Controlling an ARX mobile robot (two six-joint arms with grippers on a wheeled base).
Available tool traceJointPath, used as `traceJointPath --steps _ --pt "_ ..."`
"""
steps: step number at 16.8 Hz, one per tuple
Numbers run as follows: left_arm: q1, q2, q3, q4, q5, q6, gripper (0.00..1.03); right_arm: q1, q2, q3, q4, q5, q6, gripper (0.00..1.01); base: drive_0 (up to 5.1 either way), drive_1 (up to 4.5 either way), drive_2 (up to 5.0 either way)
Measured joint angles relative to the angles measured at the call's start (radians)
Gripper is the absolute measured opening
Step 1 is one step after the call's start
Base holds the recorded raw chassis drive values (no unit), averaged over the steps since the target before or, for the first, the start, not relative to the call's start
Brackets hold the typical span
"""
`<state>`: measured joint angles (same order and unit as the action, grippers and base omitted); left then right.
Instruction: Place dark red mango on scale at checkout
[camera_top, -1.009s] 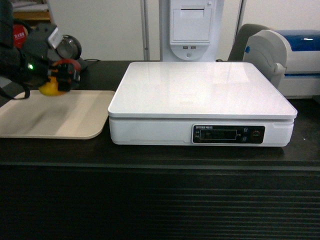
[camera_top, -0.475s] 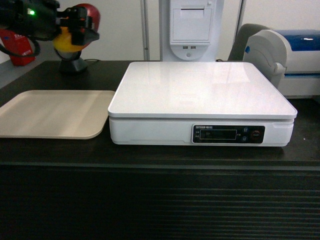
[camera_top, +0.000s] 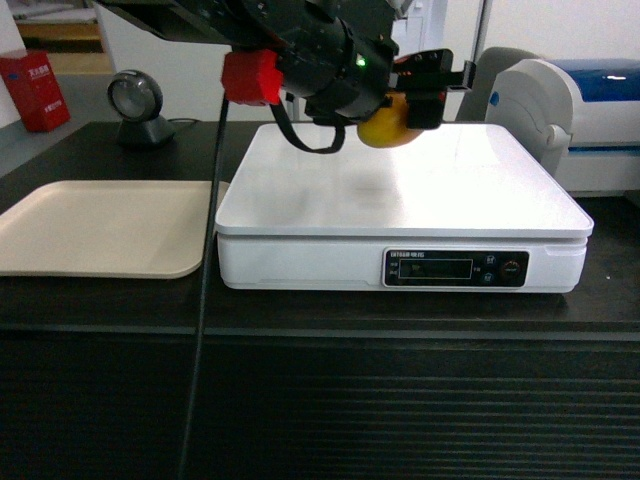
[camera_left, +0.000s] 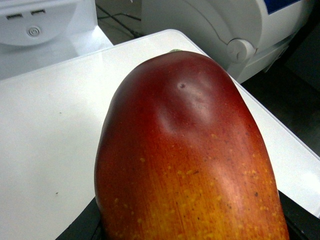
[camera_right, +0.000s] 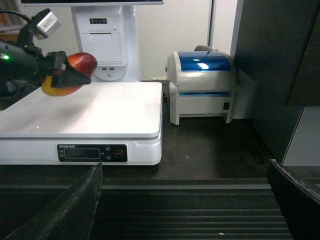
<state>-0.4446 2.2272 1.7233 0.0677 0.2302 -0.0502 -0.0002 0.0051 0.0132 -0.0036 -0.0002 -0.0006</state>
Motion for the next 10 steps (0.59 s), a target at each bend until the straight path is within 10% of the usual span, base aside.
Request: traceJointPath --steps 2,10 --pt "-0.012 0.264 0.429 -0.277 -0.122 -0.125 0.60 0.000 0.000 0.000 0.000 0.000 0.000 0.98 0.0 0.00 0.0" --pt "-0.023 0.358 0.575 -0.397 -0.171 -0.135 0.60 0.000 0.000 0.000 0.000 0.000 0.000 0.98 0.0 0.00 0.0"
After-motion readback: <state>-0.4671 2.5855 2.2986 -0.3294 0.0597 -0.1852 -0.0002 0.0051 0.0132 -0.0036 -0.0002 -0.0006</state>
